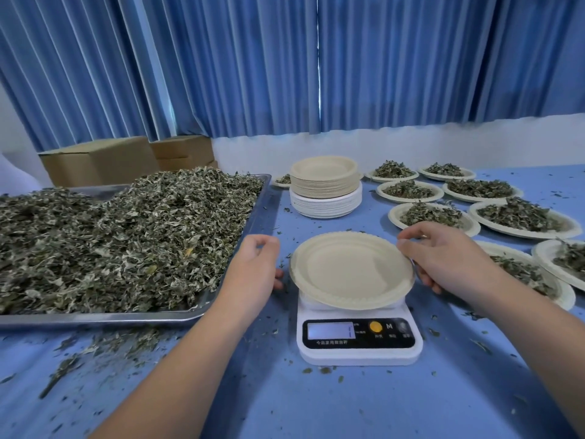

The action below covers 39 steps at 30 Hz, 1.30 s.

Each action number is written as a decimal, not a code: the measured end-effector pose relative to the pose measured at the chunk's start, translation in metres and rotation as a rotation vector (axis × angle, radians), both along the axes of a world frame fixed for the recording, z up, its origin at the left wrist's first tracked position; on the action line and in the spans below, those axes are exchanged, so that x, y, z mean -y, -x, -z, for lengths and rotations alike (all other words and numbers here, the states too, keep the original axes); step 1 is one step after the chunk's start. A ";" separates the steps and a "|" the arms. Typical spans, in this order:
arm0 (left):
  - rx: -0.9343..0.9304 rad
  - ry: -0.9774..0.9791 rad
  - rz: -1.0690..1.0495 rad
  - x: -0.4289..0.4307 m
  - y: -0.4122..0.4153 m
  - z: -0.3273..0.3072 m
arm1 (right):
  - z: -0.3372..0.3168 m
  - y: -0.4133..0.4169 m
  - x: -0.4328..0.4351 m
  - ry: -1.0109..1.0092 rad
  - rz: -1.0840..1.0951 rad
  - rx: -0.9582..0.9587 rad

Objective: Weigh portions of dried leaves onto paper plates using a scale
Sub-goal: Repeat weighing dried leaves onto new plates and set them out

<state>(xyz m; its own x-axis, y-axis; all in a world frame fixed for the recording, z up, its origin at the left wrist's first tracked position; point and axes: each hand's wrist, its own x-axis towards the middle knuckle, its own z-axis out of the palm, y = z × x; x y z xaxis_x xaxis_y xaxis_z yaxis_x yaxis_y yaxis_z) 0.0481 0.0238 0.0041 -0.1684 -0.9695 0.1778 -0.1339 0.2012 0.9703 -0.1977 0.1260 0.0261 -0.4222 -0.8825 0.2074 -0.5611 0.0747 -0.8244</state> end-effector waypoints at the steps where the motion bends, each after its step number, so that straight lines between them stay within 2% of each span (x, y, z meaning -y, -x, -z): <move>1: 0.004 0.008 -0.003 0.000 -0.001 -0.001 | 0.000 -0.001 0.000 0.002 -0.004 0.007; 19: 0.049 0.019 -0.007 0.002 -0.003 0.003 | -0.019 -0.004 -0.018 -0.054 -0.141 0.196; 21: 0.055 0.017 -0.006 0.002 -0.003 0.003 | -0.025 0.002 -0.025 -0.172 -0.207 0.231; 23: 0.059 0.010 -0.009 0.003 -0.003 0.003 | -0.030 0.006 -0.034 -0.444 -0.370 0.255; 26: 0.061 -0.002 -0.018 0.004 -0.002 0.003 | -0.031 0.000 -0.041 -0.818 -0.543 0.084; 31: 0.083 -0.002 -0.012 0.004 -0.003 0.003 | -0.024 -0.013 -0.034 -0.837 -0.472 -0.010; 39: 0.120 -0.001 -0.035 0.001 -0.001 0.004 | -0.019 -0.015 -0.030 -0.903 -0.446 0.010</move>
<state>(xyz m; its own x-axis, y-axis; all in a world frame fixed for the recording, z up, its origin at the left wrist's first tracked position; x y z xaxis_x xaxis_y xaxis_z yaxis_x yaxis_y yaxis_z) 0.0492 0.0229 0.0006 -0.1541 -0.9755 0.1572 -0.2560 0.1931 0.9472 -0.1828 0.1562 0.0452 -0.0135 -0.7851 -0.6192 -0.6835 0.4592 -0.5673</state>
